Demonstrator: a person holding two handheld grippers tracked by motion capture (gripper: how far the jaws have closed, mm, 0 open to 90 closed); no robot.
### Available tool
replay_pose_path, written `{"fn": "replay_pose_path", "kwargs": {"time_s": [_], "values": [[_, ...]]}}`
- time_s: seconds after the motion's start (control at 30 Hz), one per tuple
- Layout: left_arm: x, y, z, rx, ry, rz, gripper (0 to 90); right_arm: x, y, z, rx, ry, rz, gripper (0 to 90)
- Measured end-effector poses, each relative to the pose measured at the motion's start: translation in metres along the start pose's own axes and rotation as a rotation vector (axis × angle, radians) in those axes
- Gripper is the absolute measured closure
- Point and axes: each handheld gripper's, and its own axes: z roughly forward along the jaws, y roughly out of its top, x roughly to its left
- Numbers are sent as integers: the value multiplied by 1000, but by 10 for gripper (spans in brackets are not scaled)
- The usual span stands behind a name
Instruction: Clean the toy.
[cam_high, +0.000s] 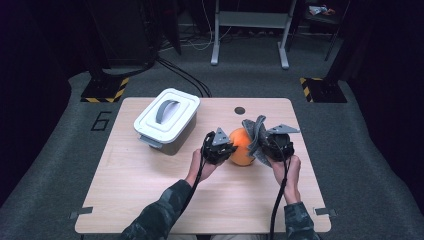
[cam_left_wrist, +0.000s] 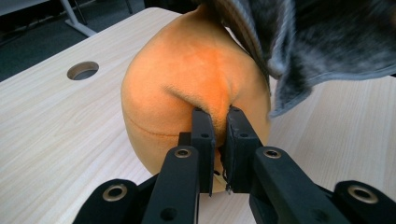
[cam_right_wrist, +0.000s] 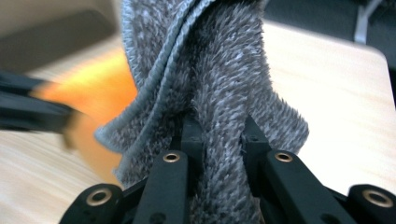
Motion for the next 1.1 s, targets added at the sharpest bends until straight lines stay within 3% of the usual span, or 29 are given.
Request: {"fn": "replay_pose_path", "kwargs": {"time_s": [0.13, 0.2, 0.27, 0.3, 0.43, 0.7, 0.9, 1.1], "values": [[-2, 0, 1, -2, -5, 8, 838, 20, 12, -8, -45, 57, -62, 765], [-3, 0, 1, 1, -10, 11, 839, 31, 15, -3, -23, 78, -93, 764], [-3, -1, 2, 13, -7, 12, 838, 37, 14, 7, 4, 63, -125, 764], [-3, -2, 2, 20, -10, 16, 838, 37, 13, 11, 14, 65, -113, 765], [-1, -5, 2, 17, -8, 9, 839, 27, 9, 17, 19, 56, -72, 767], [0, -7, 2, 14, 0, -9, 839, 3, 0, 27, 68, -74, -25, 769], [2, -9, 2, 21, -2, -22, 840, -7, -10, 19, 38, -33, 32, 767], [7, -11, 1, 16, 14, -55, 839, -11, -18, 5, 18, -25, 45, 765]]}}
